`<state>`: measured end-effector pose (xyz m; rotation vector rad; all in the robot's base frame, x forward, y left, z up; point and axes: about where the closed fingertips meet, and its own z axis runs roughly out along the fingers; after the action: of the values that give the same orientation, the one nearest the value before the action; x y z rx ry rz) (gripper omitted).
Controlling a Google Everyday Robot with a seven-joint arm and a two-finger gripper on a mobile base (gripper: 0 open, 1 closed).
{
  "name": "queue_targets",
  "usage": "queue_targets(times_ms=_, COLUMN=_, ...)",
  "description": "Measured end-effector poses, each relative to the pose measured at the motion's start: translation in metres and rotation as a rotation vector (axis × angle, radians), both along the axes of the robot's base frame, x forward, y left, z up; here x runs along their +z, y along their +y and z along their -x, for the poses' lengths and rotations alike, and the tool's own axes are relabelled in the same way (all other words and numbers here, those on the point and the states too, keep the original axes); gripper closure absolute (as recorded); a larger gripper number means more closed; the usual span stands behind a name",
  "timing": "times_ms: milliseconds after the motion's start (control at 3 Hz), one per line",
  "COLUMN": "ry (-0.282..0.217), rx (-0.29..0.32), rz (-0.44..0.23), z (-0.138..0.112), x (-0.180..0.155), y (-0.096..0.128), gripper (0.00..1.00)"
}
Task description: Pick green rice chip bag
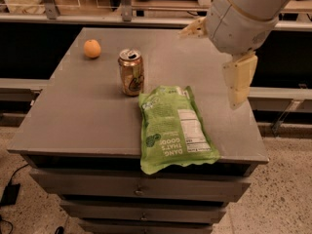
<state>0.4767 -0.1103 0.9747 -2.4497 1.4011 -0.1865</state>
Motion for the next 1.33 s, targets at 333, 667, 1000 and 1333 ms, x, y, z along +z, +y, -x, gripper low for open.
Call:
queue_targets(times_ms=333, ry=-0.010, rx=0.038, rz=0.007, z=-0.001, x=0.000, y=0.001, gripper=0.00)
queue_targets(times_ms=667, ry=-0.010, rx=0.038, rz=0.007, z=-0.001, x=0.000, y=0.001, gripper=0.00)
queue_targets(times_ms=1000, ry=-0.005, rx=0.140, rz=0.104, z=-0.014, x=-0.012, y=0.001, gripper=0.00)
queue_targets(times_ms=1333, ry=-0.010, rx=0.371, rz=0.218, z=-0.032, x=-0.028, y=-0.005, gripper=0.00)
